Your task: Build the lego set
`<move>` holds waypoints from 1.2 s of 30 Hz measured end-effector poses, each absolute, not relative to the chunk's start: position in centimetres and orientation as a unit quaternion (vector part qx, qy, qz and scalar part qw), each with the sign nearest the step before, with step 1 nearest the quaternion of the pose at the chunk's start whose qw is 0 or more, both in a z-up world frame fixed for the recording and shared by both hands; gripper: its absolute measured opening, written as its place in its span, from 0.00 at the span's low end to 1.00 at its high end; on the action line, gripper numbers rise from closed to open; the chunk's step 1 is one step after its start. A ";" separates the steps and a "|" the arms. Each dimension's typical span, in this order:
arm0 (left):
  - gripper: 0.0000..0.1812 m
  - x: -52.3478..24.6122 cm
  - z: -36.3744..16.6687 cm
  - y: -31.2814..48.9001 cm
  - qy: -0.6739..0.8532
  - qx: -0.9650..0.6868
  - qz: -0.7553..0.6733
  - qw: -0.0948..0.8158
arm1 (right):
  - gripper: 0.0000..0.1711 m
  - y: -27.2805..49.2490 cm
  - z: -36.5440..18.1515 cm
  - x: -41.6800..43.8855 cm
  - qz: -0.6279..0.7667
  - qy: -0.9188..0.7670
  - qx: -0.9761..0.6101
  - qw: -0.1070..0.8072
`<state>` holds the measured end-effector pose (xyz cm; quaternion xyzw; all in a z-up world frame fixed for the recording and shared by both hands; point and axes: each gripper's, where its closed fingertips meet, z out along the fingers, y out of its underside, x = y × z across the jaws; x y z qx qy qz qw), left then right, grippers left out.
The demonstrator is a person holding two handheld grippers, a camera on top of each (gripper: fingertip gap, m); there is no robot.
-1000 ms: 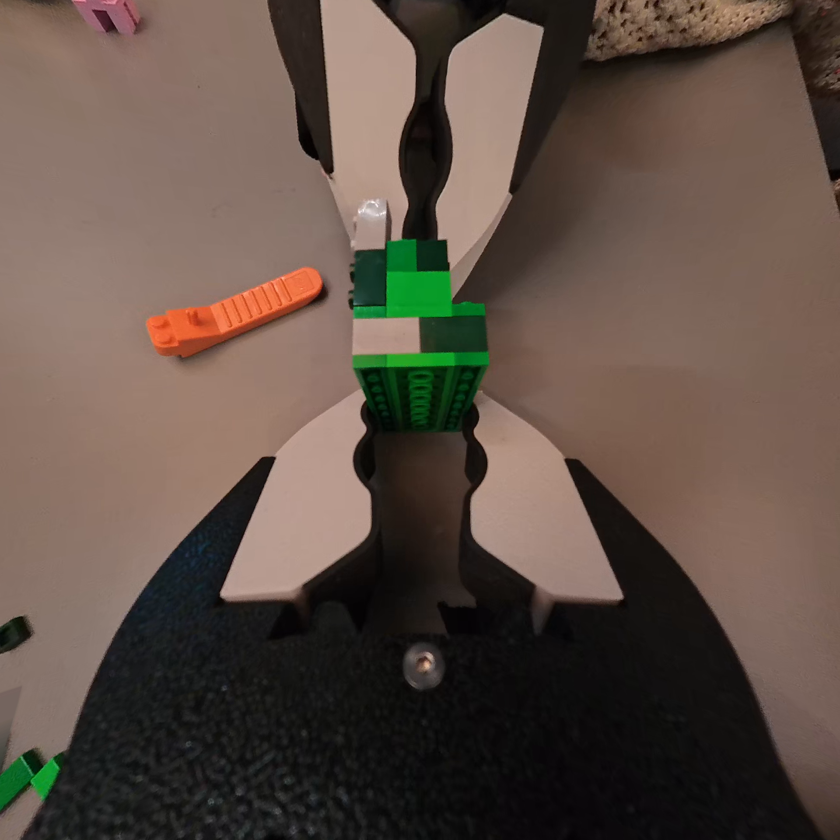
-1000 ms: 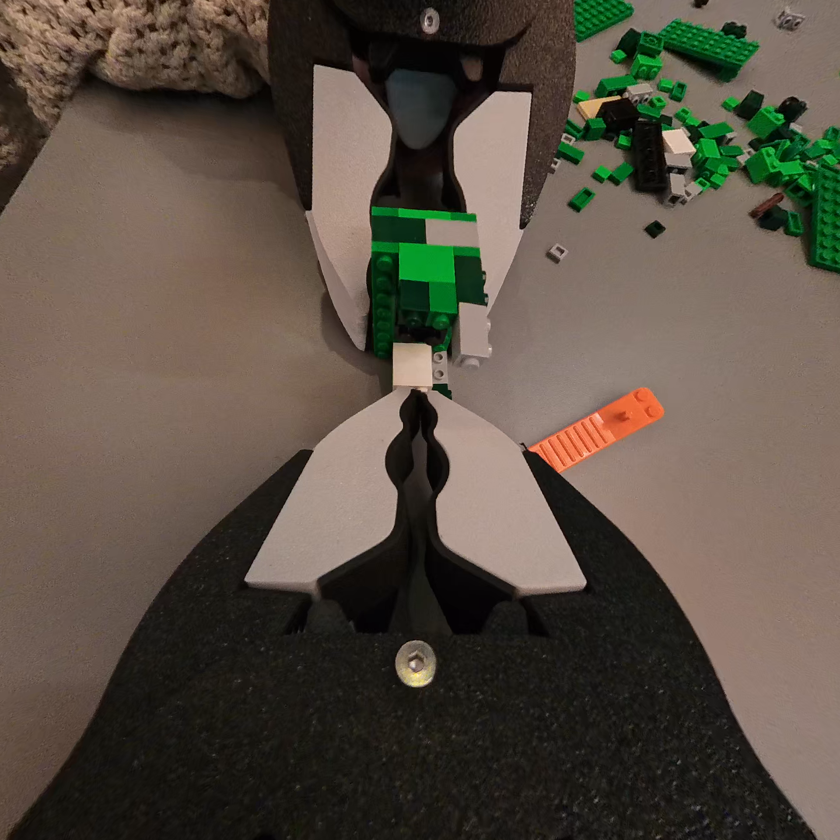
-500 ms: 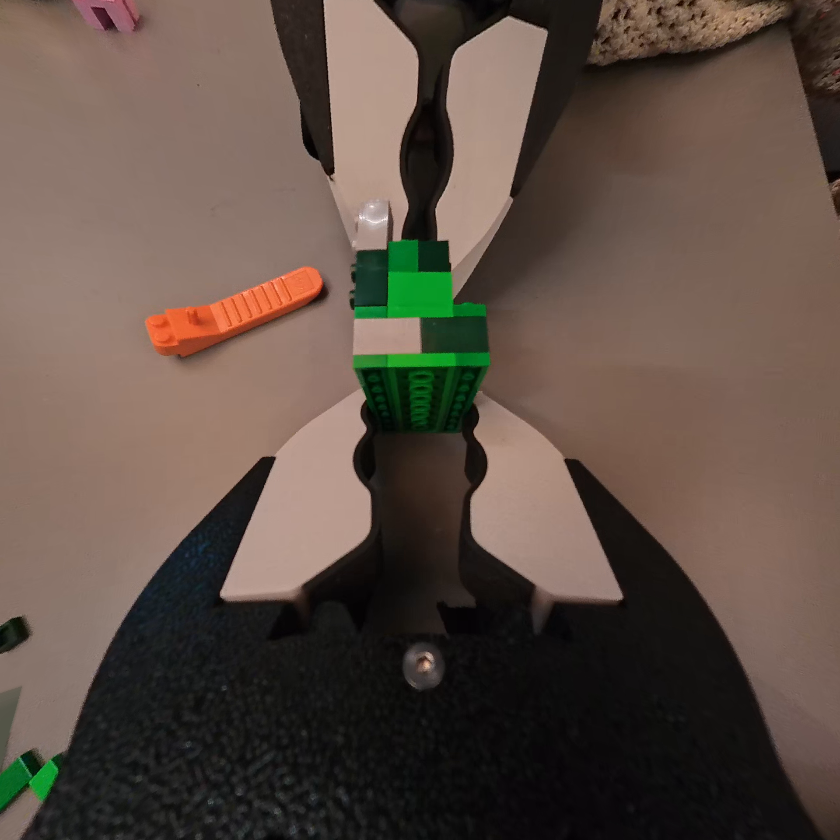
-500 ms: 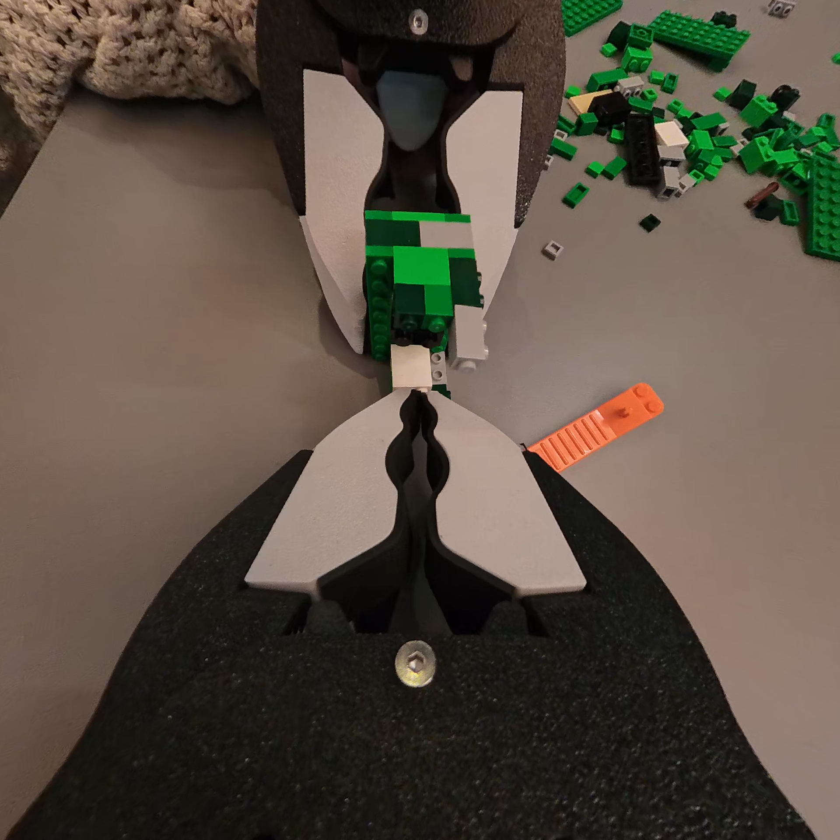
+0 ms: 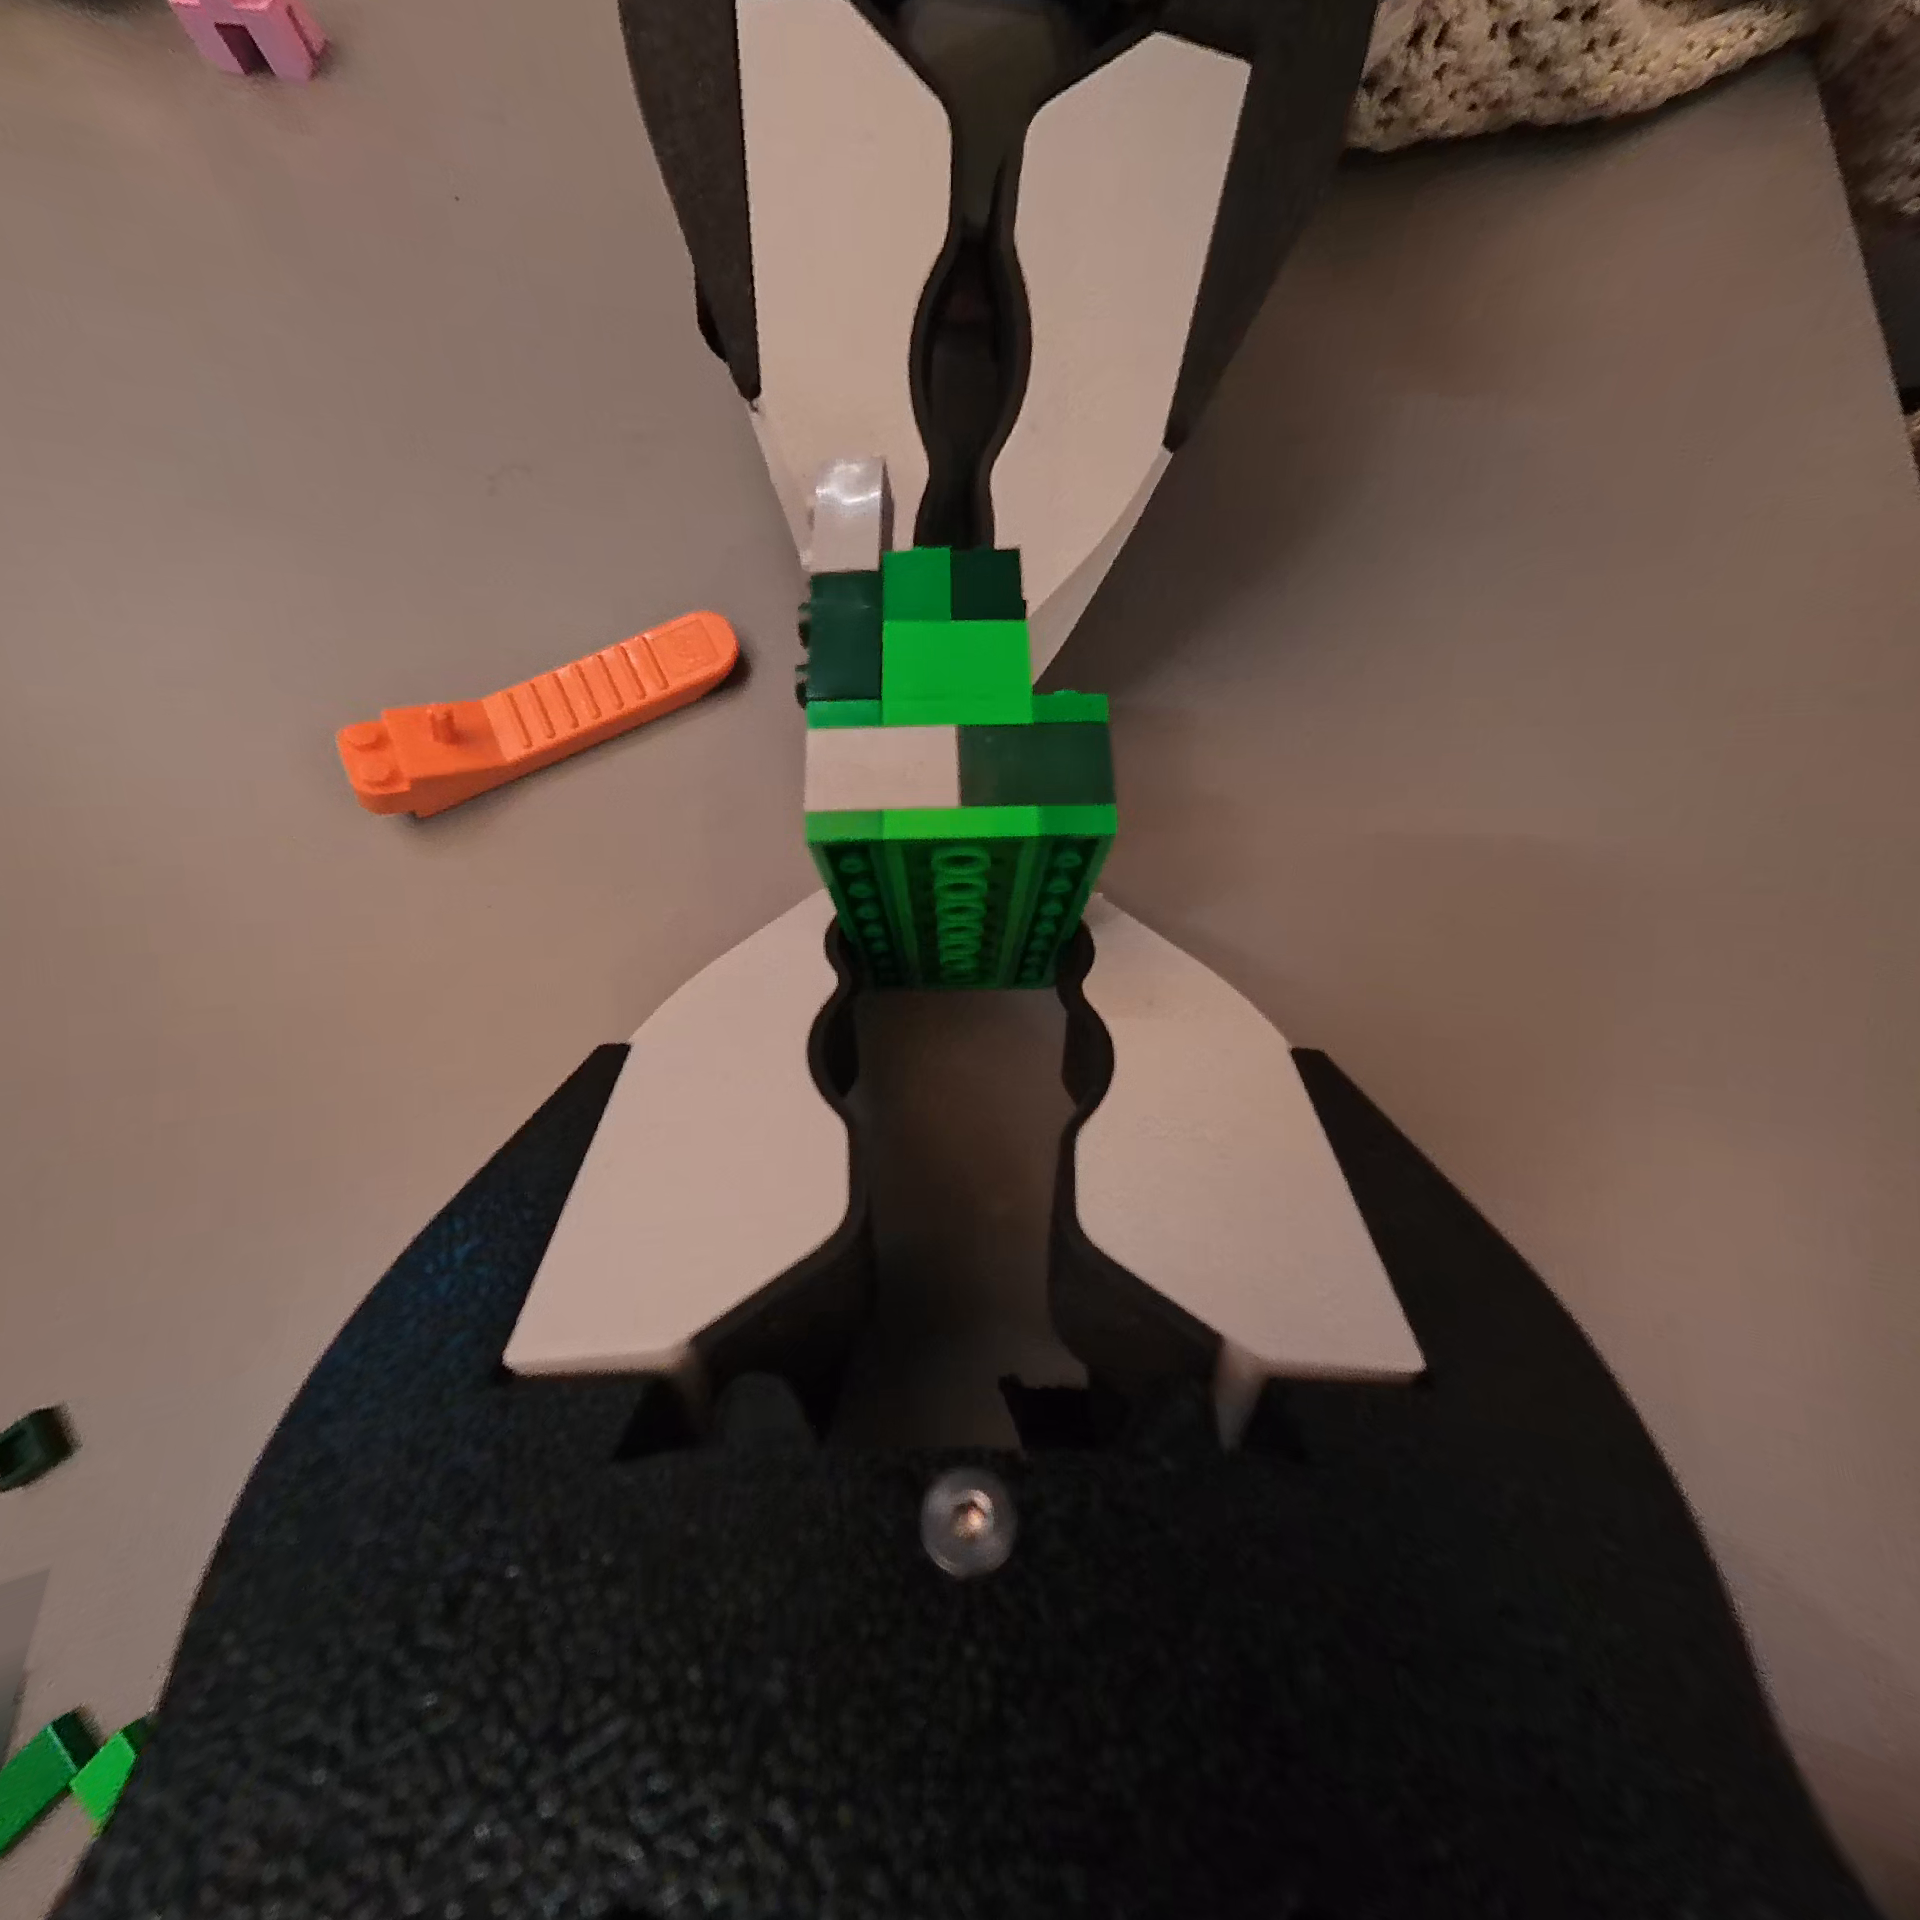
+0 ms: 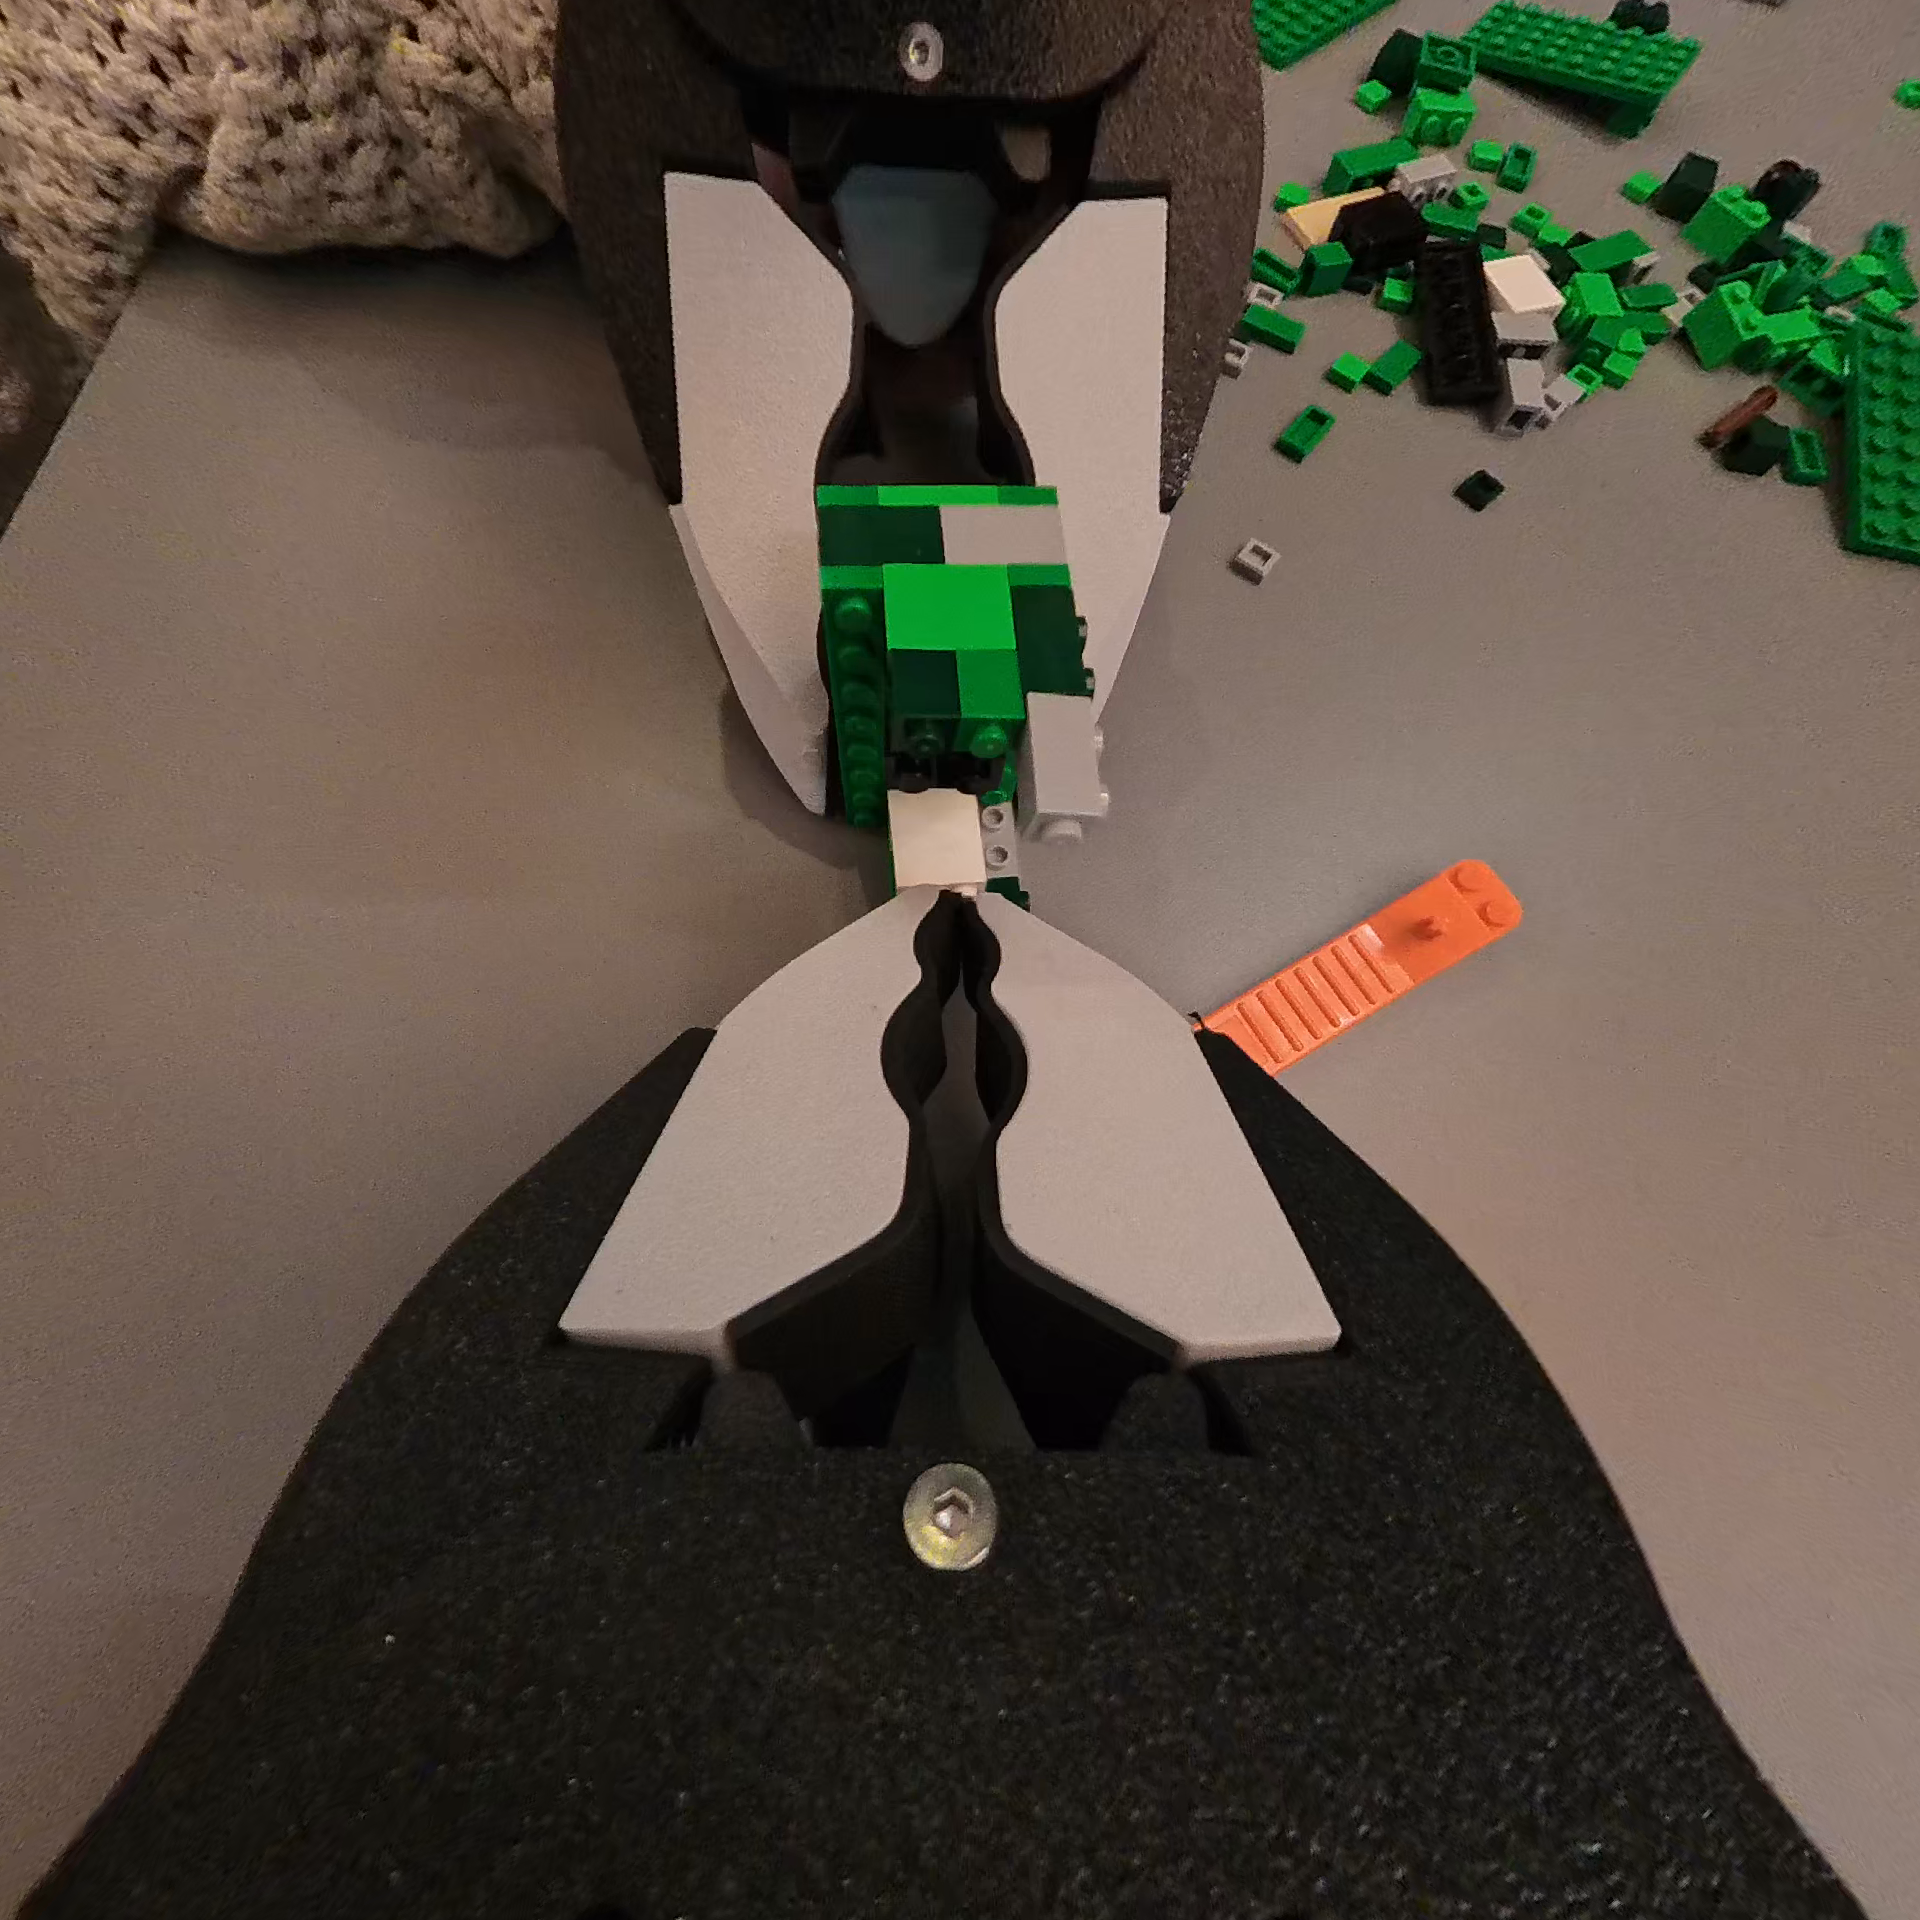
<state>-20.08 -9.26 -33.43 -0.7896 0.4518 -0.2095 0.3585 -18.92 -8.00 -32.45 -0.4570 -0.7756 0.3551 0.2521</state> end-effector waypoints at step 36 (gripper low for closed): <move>0.20 -22.0 -32.3 -6.7 0.322 -0.841 -0.220 0.375 | 0.32 -4.4 -29.1 -19.4 0.426 -0.672 -0.511 0.327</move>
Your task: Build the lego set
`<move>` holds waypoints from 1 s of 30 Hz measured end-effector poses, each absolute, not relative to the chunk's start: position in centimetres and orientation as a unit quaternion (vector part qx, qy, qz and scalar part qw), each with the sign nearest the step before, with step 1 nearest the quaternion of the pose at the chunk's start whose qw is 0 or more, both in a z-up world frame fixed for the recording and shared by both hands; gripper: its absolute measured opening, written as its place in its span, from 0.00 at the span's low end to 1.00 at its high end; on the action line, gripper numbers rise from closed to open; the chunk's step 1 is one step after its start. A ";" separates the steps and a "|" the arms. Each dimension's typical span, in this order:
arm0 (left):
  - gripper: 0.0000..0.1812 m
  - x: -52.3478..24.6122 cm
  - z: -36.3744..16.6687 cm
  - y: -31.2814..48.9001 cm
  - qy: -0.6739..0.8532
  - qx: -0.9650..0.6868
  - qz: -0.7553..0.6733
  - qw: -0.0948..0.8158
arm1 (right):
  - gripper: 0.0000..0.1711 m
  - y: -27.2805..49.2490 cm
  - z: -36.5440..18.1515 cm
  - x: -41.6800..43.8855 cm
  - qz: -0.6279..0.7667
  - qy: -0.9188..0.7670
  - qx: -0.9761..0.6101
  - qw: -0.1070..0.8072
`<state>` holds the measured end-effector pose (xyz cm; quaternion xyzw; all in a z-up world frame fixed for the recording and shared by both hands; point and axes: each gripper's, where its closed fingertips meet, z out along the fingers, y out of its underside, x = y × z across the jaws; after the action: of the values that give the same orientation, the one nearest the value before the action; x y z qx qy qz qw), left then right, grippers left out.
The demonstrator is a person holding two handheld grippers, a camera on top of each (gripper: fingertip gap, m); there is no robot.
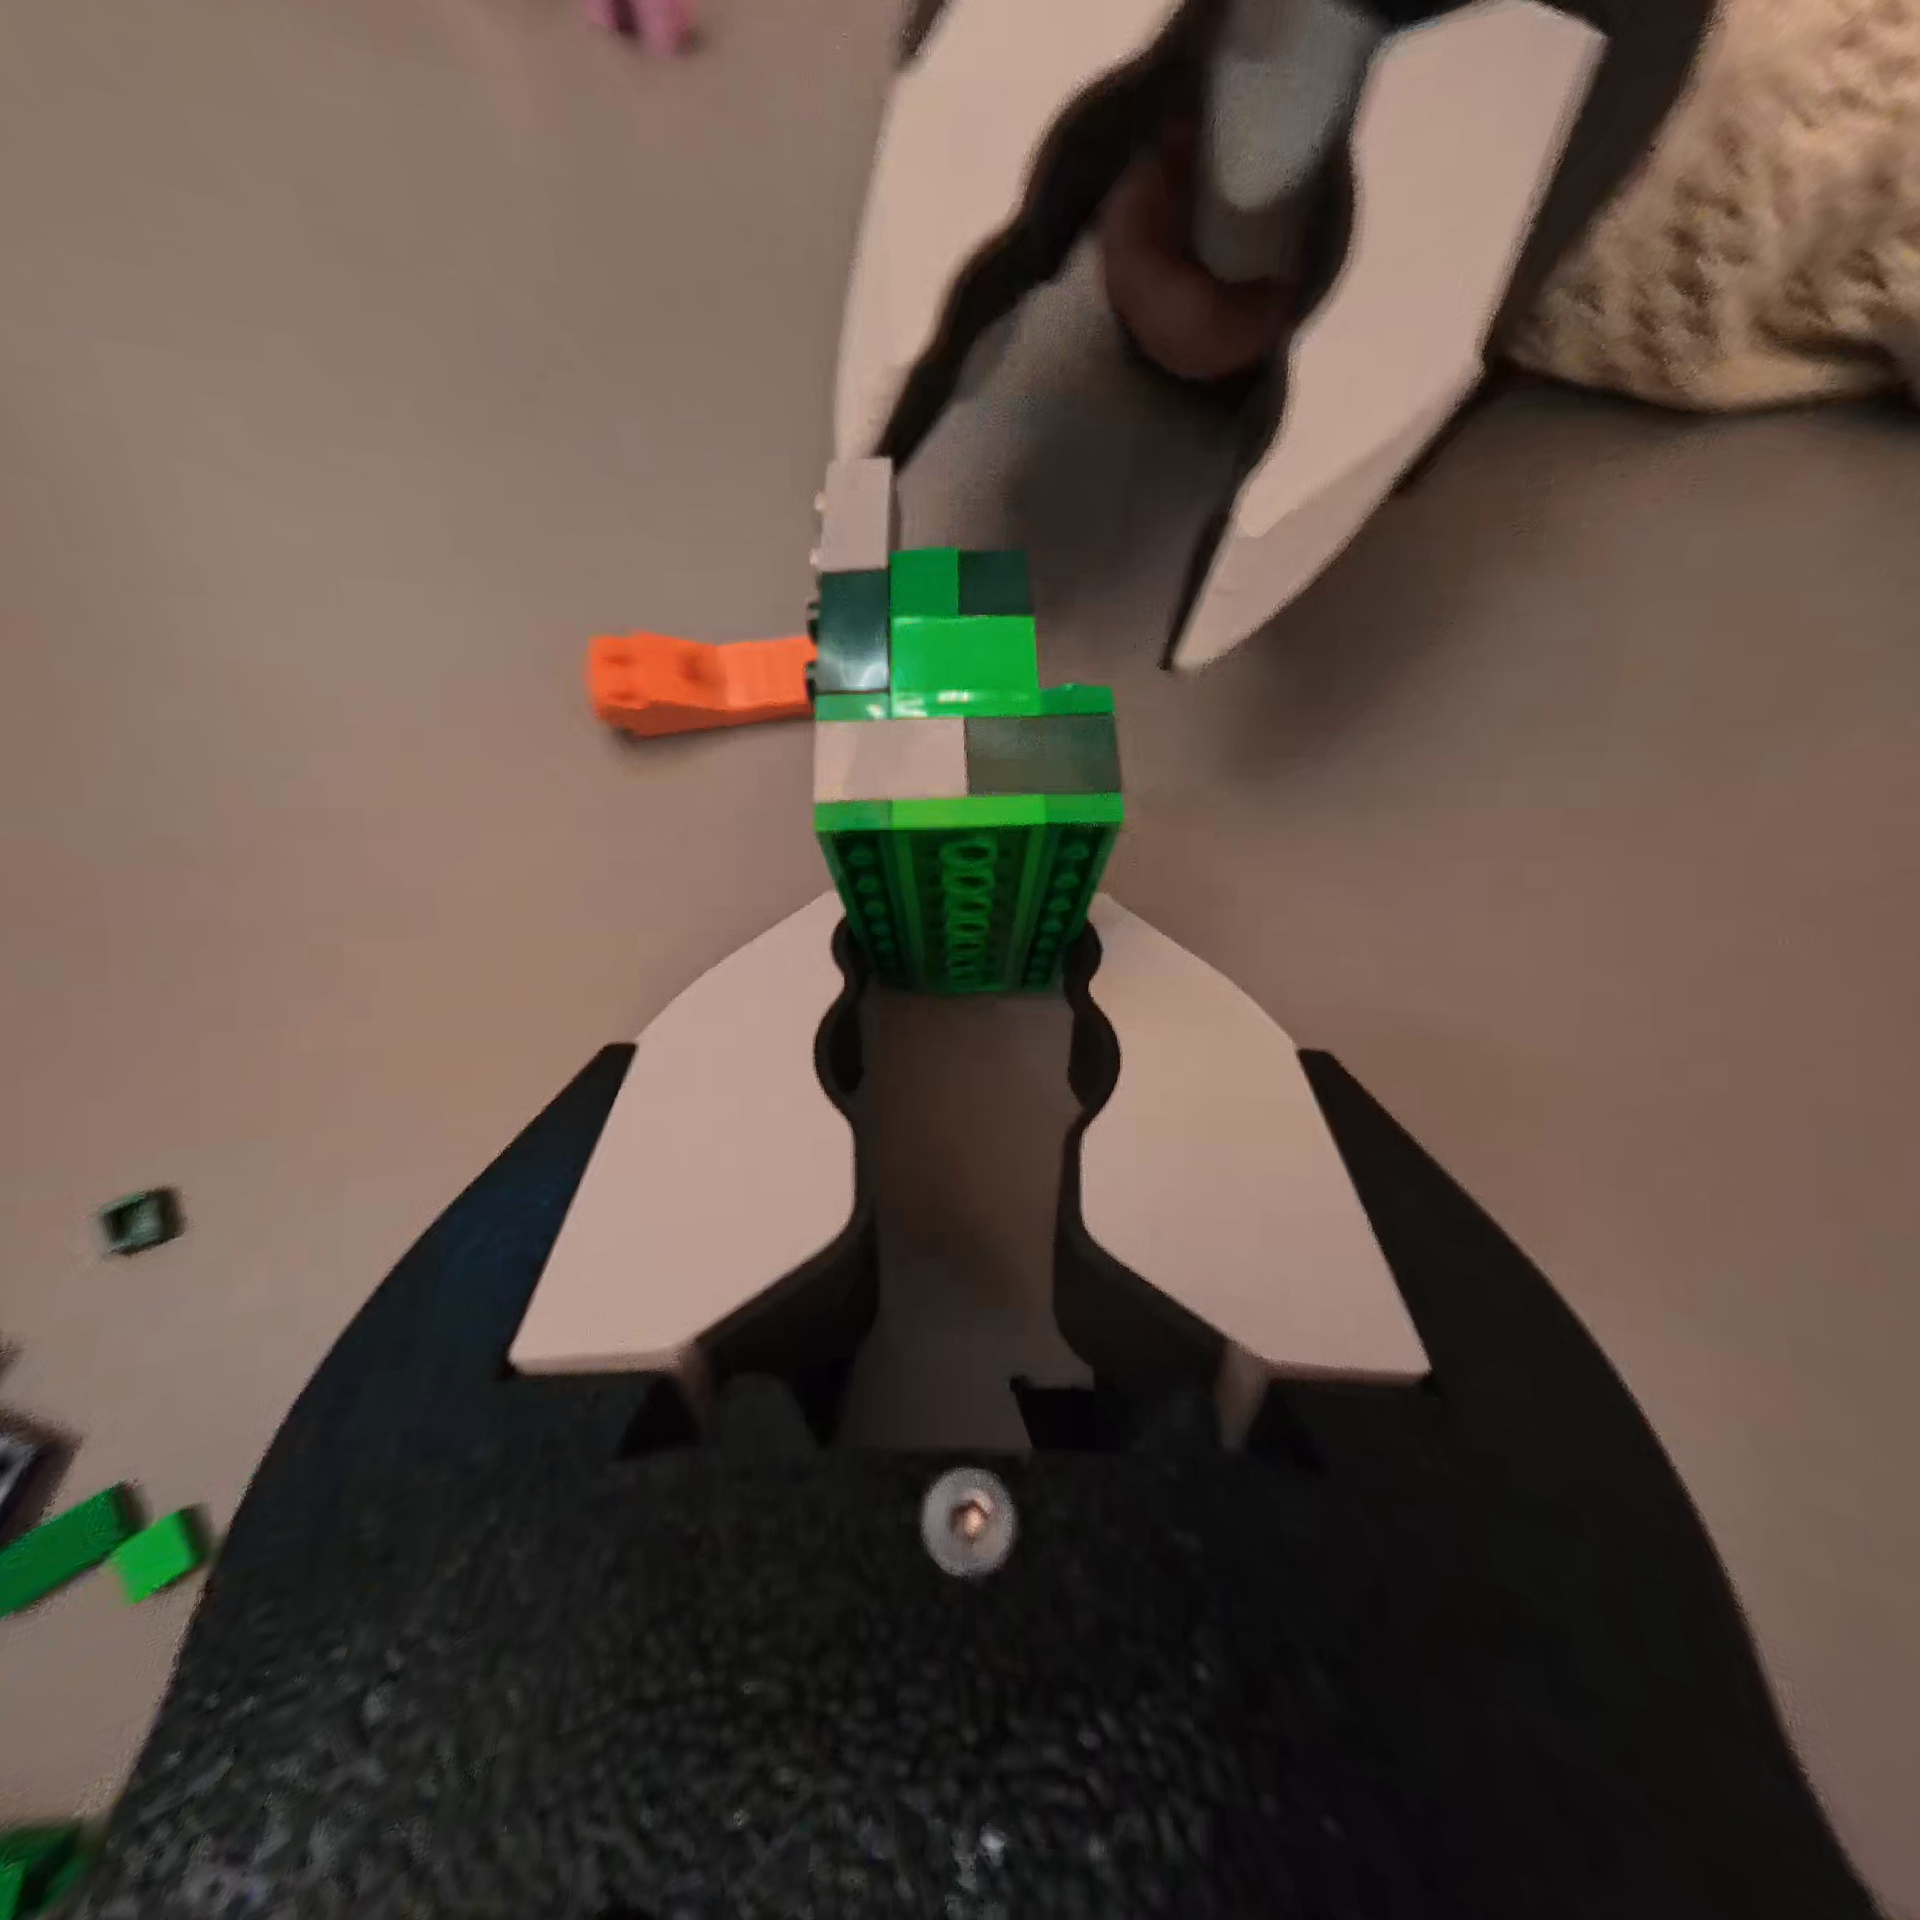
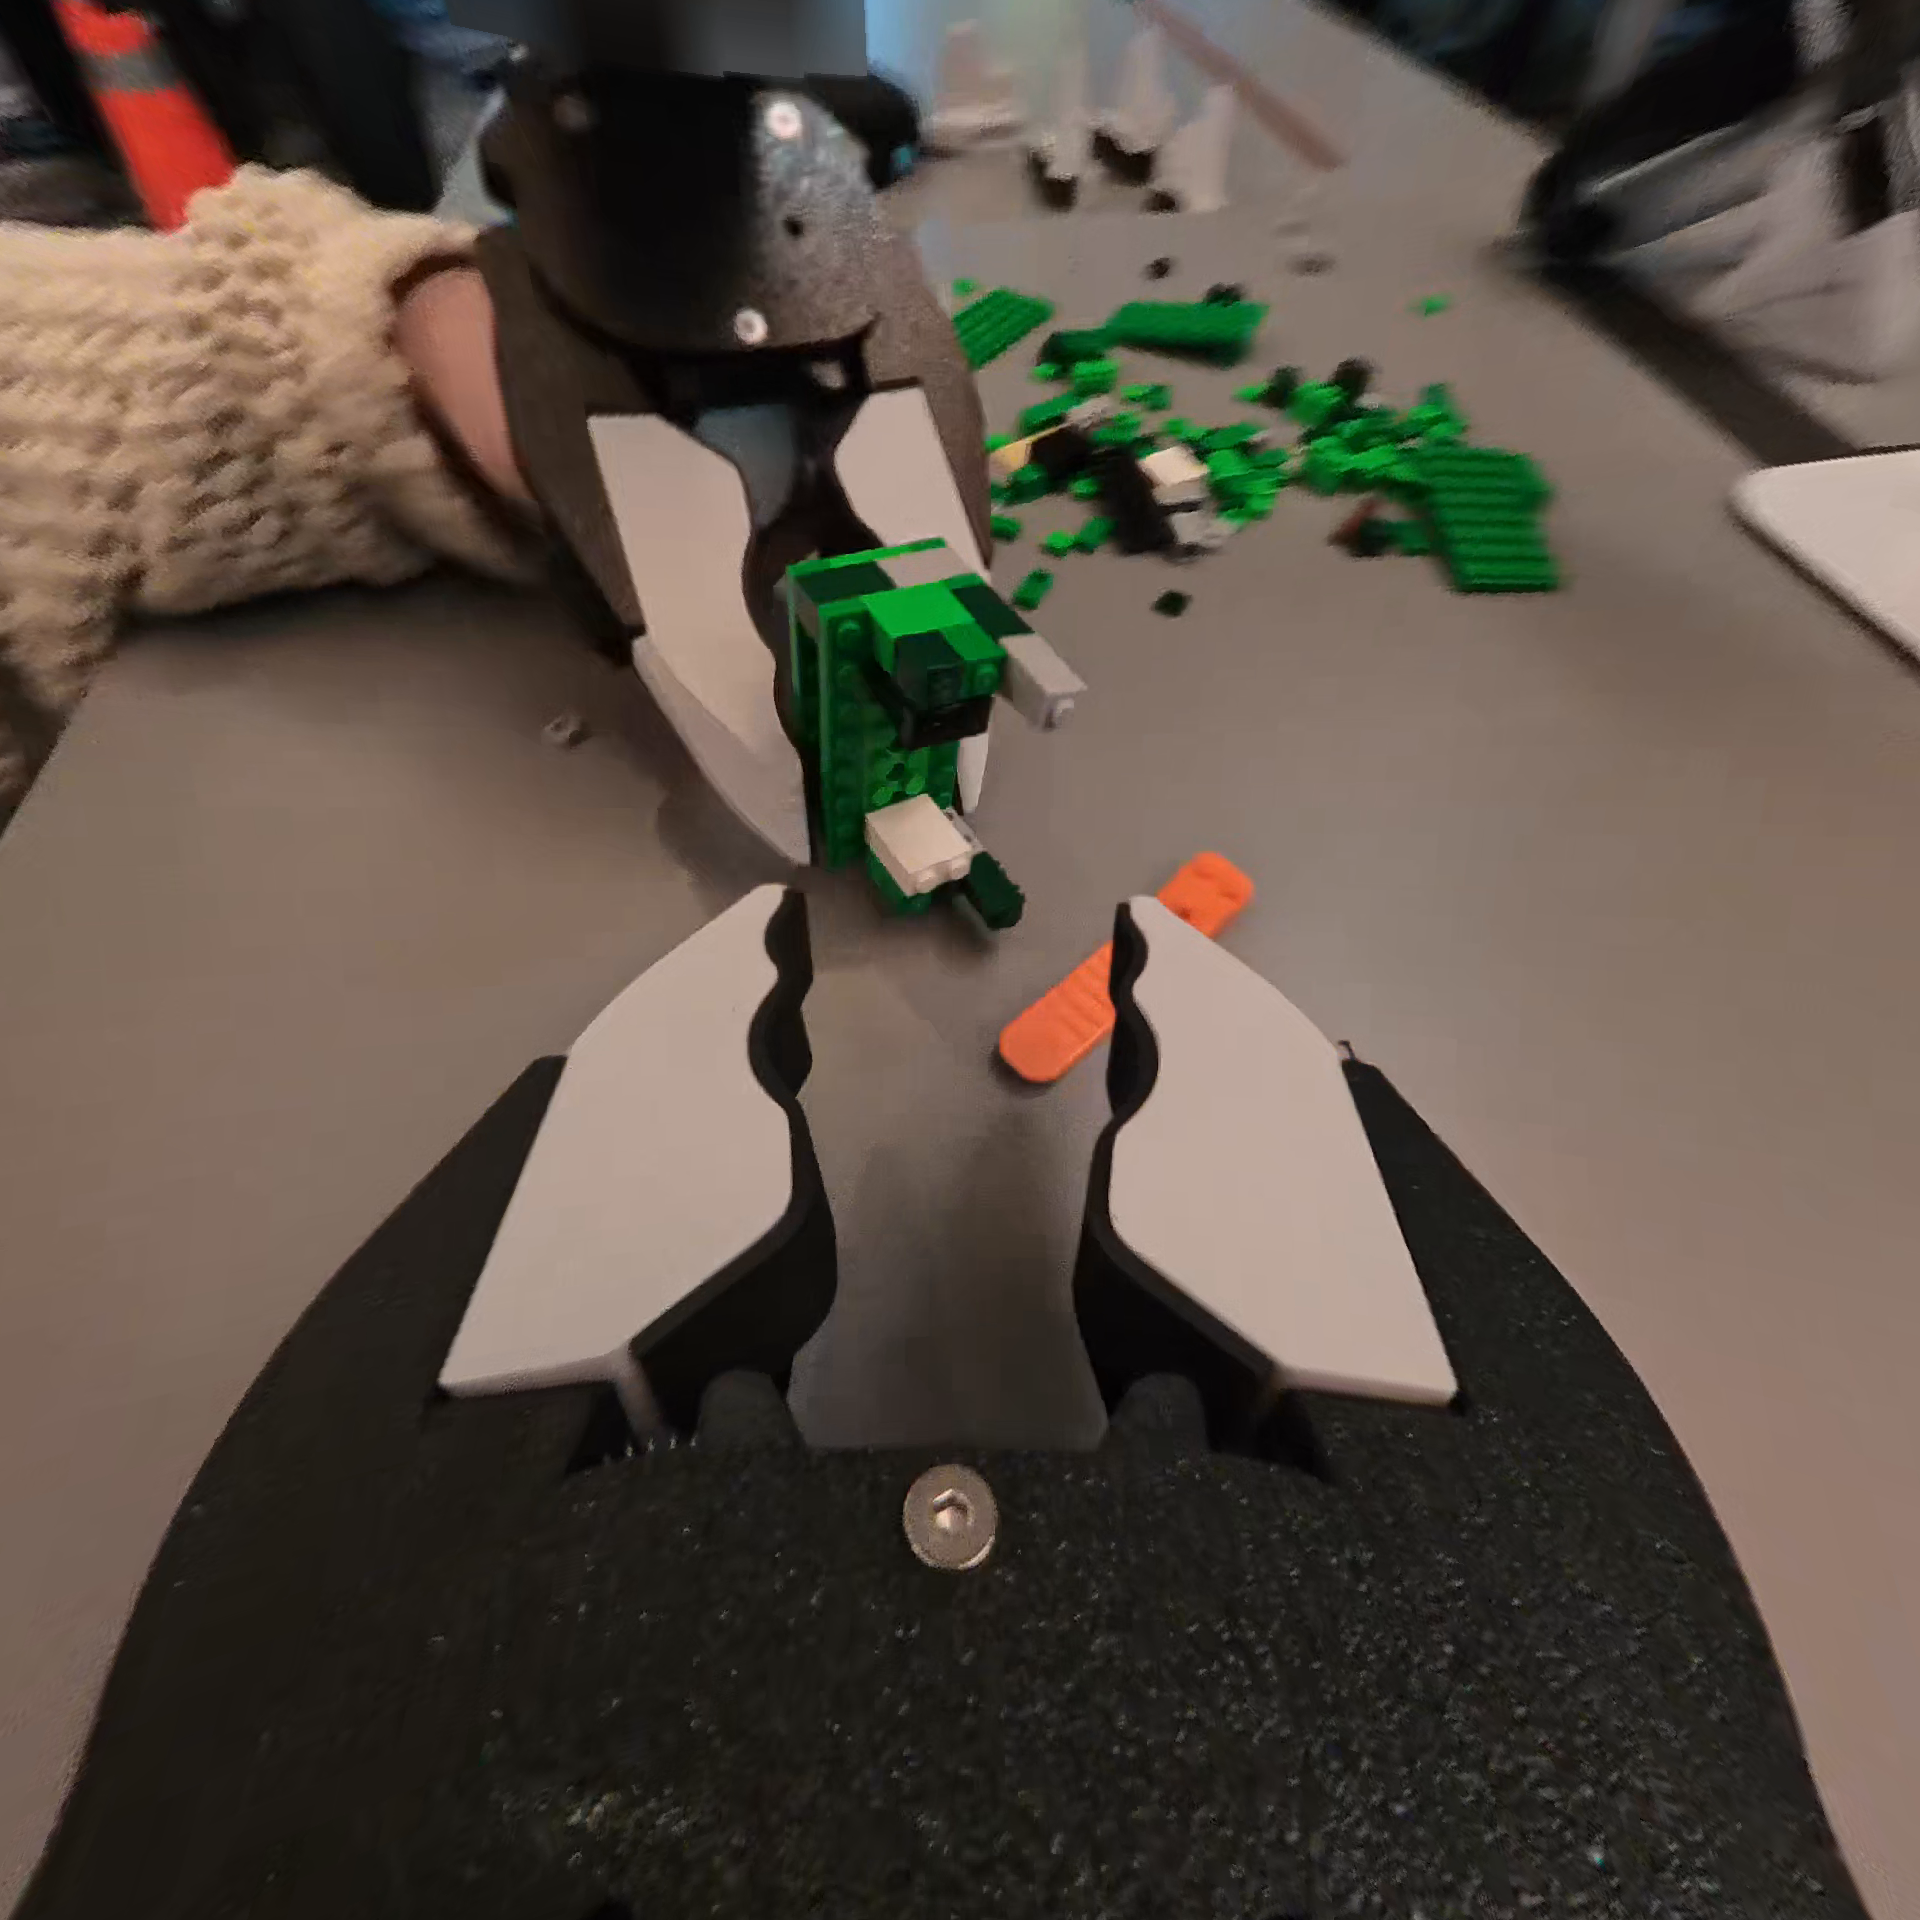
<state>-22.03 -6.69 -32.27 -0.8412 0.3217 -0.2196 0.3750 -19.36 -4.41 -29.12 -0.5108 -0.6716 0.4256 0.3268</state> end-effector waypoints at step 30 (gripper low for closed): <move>0.20 -20.1 -24.7 -2.7 0.147 -0.843 -0.207 0.475 | 0.35 -2.9 -23.8 -21.9 0.260 -0.483 -0.524 0.651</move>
<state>-20.09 -2.71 -24.74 -0.8427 0.1470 -0.2069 0.4749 -21.85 -2.93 -23.76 -0.5244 -0.4831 0.2596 0.6513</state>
